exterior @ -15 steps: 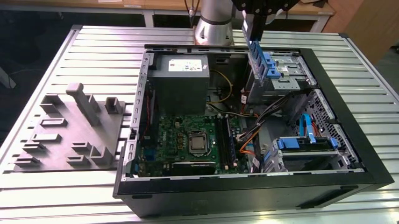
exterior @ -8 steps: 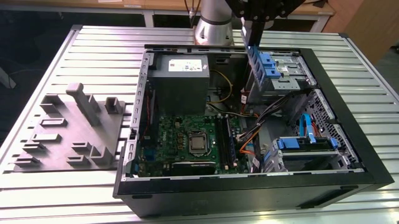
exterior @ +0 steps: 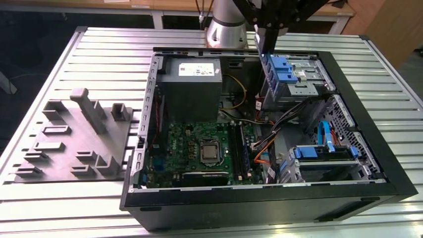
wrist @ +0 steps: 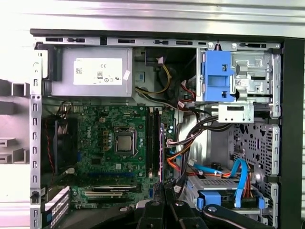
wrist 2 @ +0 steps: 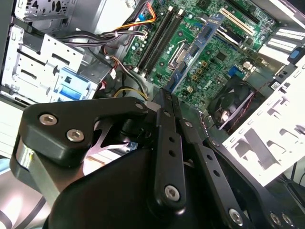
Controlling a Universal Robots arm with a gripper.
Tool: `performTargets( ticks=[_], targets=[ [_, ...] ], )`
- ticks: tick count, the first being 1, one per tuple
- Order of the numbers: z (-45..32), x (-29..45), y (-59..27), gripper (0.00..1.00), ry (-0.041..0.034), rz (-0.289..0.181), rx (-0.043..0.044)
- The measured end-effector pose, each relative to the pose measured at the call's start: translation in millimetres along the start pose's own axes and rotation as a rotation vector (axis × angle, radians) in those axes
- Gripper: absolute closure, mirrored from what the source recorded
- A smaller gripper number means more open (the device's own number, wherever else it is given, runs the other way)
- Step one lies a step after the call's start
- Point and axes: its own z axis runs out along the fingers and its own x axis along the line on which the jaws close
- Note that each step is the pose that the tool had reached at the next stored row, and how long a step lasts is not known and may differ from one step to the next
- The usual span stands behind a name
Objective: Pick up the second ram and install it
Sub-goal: 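Insert the second ram into the second slot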
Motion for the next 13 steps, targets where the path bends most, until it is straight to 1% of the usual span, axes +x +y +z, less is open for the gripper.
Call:
performTargets(
  ticks=[13],
  targets=[
    [14.9, 0.6, -0.1, 0.89, 0.0, -0.001, -0.0001]
  ],
)
